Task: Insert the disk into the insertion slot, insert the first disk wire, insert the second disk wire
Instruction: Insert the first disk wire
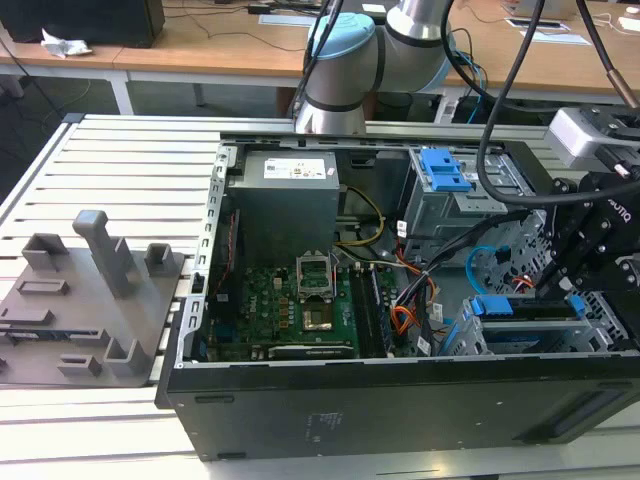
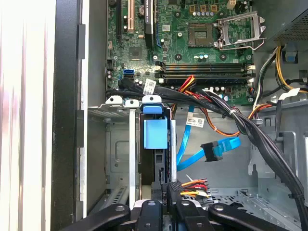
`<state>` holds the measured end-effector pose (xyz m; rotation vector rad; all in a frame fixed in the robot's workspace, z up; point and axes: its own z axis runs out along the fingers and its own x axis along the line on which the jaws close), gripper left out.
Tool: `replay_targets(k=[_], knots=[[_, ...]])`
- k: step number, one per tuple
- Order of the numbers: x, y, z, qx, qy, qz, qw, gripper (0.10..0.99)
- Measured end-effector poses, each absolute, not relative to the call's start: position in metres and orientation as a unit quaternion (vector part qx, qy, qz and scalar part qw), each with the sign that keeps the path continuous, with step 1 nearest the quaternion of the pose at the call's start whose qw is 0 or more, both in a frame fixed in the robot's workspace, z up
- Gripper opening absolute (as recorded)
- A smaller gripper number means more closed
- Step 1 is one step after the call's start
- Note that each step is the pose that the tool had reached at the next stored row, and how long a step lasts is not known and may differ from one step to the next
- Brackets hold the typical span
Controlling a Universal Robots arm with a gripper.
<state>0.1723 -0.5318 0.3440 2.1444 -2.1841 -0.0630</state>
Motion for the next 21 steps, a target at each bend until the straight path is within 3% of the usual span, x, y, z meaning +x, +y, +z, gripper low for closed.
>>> replay_targets(k=[21], knots=[[0.176, -0.533, 0.334, 0.700, -0.713, -0.024, 0.037, 0.184]])
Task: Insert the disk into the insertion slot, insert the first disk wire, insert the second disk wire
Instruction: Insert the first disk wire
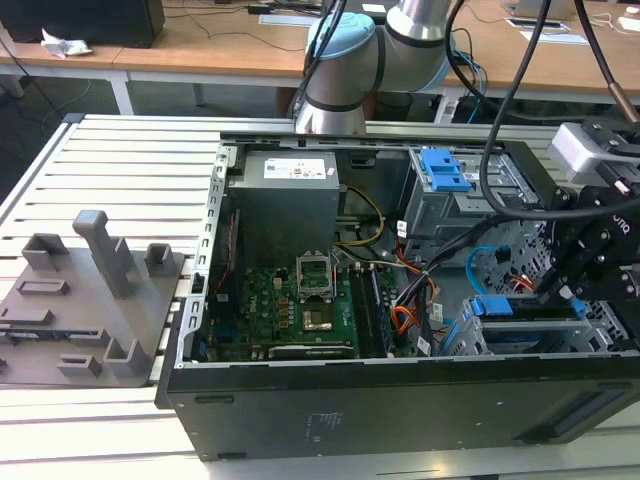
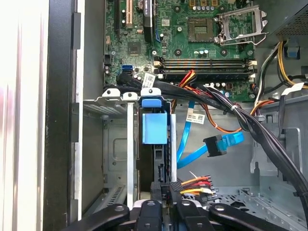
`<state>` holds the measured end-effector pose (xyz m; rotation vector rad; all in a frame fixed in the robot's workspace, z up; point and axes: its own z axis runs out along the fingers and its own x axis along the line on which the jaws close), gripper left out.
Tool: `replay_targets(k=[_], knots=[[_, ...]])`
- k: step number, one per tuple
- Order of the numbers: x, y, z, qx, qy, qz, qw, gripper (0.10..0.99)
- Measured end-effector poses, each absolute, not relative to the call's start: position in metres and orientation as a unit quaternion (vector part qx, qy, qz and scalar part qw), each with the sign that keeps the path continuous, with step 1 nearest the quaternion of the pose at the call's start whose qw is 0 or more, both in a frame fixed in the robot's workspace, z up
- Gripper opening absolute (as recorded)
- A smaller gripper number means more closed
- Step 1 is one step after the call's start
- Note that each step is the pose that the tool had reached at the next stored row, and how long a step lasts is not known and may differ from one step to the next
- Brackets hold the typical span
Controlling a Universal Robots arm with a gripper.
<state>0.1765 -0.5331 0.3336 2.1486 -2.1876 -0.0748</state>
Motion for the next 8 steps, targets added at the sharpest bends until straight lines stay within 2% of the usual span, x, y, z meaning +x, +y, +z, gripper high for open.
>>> replay_targets(k=[1, 2, 3, 8], knots=[[0.176, -0.533, 0.334, 0.700, -0.713, -0.024, 0.037, 0.243], [0.177, -0.533, 0.334, 0.700, -0.713, -0.024, 0.037, 0.243], [0.177, -0.533, 0.334, 0.700, -0.713, -0.024, 0.038, 0.310], [0.176, -0.533, 0.352, 0.700, -0.713, -0.024, 0.037, 0.310]])
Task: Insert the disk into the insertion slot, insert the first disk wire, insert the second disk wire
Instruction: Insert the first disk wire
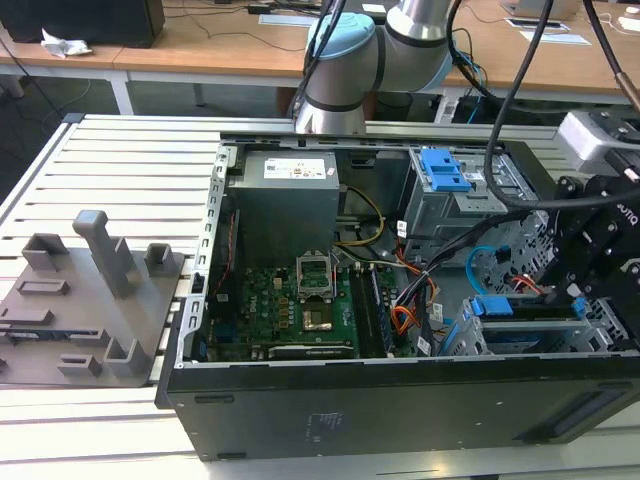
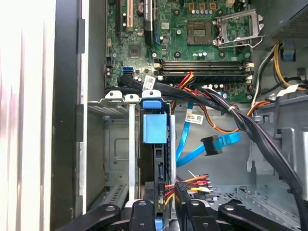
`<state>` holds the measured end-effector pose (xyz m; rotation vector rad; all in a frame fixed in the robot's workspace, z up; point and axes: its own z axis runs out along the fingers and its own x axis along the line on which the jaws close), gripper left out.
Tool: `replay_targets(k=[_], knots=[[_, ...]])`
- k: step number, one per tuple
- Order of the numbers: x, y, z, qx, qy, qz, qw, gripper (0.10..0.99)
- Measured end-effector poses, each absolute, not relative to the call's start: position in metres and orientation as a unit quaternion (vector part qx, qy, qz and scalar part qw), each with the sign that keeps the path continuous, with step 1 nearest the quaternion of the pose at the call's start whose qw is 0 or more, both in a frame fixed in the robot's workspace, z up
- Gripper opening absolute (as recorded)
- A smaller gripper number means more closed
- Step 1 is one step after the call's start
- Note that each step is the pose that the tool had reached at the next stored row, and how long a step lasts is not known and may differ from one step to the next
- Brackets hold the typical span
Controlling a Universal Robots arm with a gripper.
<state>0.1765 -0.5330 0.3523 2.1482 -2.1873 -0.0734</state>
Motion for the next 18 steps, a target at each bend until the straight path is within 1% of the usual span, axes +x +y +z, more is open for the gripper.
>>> replay_targets(k=[3, 4, 7, 18], knots=[[0.176, -0.531, 0.362, 0.700, -0.713, -0.024, 0.038, 0.310], [0.176, -0.531, 0.362, 0.700, -0.713, -0.024, 0.037, 0.294], [0.175, -0.531, 0.363, 0.700, -0.713, -0.025, 0.036, 0.106], [0.155, -0.531, 0.362, 0.700, -0.713, -0.027, 0.034, 0.106]])
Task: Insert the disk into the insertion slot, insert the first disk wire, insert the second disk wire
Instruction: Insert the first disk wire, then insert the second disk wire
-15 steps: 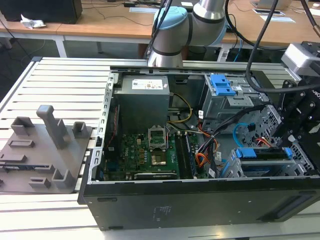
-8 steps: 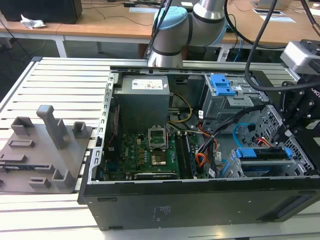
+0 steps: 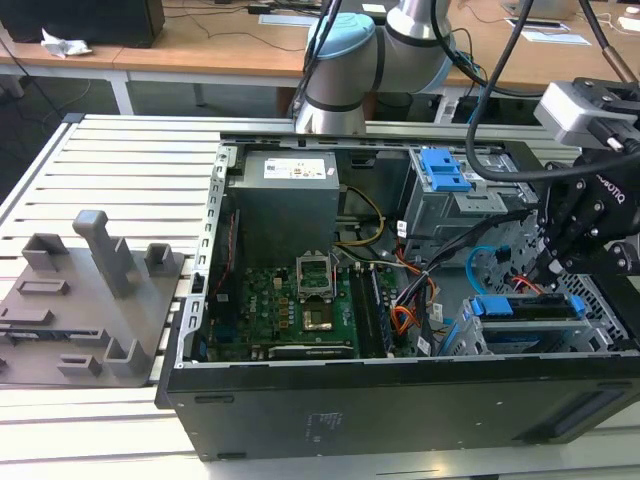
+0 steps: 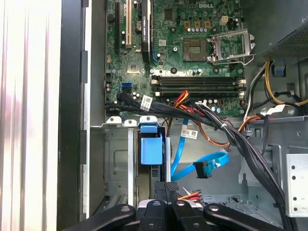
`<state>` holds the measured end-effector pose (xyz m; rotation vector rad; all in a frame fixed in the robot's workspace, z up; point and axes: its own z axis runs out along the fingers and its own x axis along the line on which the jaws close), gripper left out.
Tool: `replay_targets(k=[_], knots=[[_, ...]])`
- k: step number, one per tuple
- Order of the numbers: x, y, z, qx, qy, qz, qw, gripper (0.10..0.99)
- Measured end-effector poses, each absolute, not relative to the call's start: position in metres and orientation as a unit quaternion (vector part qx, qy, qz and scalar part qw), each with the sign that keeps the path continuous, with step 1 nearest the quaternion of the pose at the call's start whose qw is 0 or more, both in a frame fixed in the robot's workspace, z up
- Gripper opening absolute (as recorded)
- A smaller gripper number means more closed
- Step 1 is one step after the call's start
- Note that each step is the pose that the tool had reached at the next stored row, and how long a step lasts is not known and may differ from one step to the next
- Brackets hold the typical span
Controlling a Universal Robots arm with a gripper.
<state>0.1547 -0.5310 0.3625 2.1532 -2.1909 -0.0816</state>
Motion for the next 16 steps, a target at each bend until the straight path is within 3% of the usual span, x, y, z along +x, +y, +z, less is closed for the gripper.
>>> replay_targets(k=[16], knots=[[0.154, -0.531, 0.373, 0.700, -0.713, -0.027, 0.034, 0.106]])
